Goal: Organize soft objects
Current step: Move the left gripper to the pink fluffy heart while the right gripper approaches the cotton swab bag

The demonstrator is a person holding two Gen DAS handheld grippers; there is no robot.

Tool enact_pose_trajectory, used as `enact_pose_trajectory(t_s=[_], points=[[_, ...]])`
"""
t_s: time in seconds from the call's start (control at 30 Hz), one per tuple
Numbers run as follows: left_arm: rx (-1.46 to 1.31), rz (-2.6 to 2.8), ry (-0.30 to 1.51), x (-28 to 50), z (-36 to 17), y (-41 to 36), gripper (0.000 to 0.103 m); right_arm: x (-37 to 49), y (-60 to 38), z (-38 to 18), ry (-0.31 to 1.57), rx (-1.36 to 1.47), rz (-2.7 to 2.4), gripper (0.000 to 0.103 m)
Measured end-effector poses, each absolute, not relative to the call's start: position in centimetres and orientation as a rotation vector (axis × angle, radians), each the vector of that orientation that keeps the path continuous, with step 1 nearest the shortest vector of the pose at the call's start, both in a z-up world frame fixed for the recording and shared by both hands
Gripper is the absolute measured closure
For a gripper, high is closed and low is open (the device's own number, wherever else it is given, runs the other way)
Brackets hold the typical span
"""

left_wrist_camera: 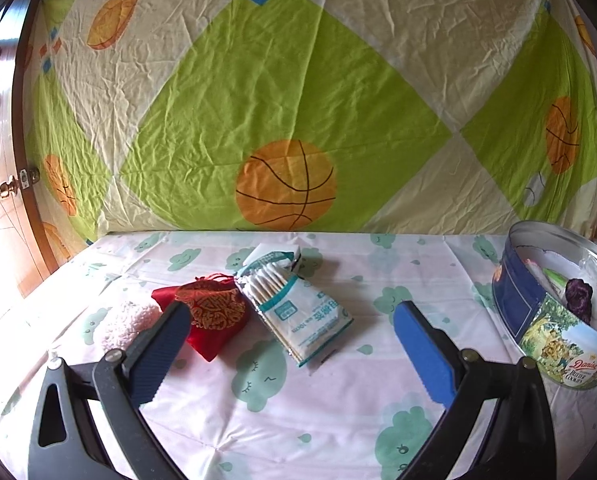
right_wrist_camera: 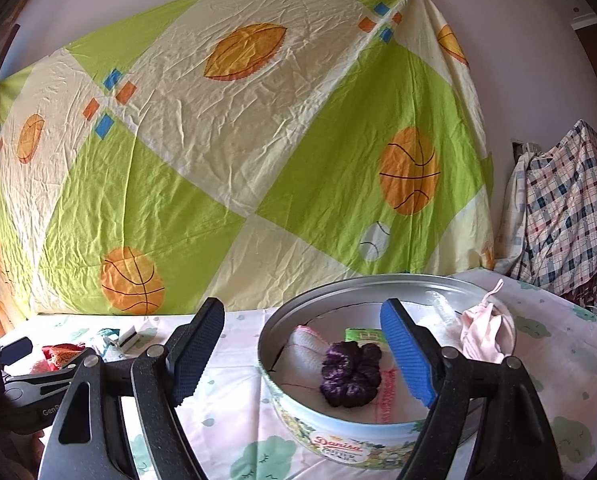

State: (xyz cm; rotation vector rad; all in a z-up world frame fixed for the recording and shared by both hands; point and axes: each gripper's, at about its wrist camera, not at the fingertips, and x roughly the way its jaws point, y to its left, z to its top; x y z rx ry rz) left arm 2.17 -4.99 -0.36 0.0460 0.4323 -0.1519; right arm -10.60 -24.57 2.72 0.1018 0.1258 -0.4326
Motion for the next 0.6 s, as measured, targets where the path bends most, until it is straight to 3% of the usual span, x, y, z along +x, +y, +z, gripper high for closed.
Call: enact_pose_trajectory(t_s=[0.6], points=[[-0.027, -0.078, 0.507, 5.8, -1.3, 1.3, 0.0, -5.1, -17.3, 1.8, 0.209, 0.087, -0.261, 0.021]])
